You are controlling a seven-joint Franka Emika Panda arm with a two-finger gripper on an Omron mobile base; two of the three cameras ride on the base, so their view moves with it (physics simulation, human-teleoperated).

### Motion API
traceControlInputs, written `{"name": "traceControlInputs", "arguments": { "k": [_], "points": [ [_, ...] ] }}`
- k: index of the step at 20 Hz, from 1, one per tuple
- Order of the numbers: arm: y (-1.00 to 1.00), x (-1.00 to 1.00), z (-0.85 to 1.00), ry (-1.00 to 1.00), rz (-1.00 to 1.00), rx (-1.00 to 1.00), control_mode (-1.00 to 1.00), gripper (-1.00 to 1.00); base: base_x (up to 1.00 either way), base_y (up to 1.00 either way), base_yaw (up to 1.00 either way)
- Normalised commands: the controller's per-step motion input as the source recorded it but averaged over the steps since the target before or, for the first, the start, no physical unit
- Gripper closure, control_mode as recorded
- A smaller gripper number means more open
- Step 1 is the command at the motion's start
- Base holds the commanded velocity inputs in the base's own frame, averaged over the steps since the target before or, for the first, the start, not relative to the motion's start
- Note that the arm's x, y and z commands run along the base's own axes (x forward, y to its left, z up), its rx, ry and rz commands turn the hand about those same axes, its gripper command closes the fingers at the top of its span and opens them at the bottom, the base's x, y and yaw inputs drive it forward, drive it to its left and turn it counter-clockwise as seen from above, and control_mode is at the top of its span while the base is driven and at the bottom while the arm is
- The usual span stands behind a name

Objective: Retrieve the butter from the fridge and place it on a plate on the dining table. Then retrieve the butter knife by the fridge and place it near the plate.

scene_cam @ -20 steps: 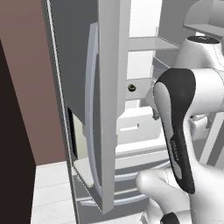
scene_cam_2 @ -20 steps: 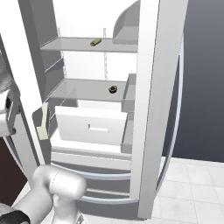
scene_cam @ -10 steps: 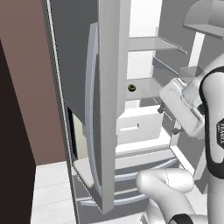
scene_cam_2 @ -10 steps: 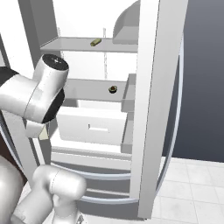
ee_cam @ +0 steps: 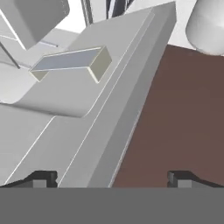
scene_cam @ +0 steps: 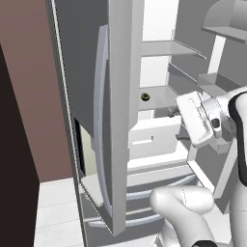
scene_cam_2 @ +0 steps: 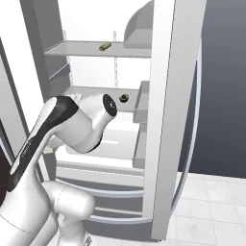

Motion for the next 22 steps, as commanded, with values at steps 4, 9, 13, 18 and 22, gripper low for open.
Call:
{"name": "traceControlInputs", "arguments": {
  "k": [4,9,13,18,22],
  "points": [
    [0.00,0.50,-0.12,0.00,0.00,0.31,-1.00,-1.00,0.00,0.00,0.00],
    [0.10,0.36,-0.19,0.00,0.01,0.12,-1.00,-1.00,0.00,0.00,0.00],
    [0.21,0.32,-0.08,0.00,0.00,0.02,-1.00,-1.00,0.00,0.00,0.00],
    [0.27,0.30,0.00,0.05,0.00,0.00,-1.00,-1.00,0.00,0.00,0.00],
    [0.26,0.31,0.00,0.06,0.00,0.00,-1.00,-1.00,0.00,0.00,0.00]
  ]
}}
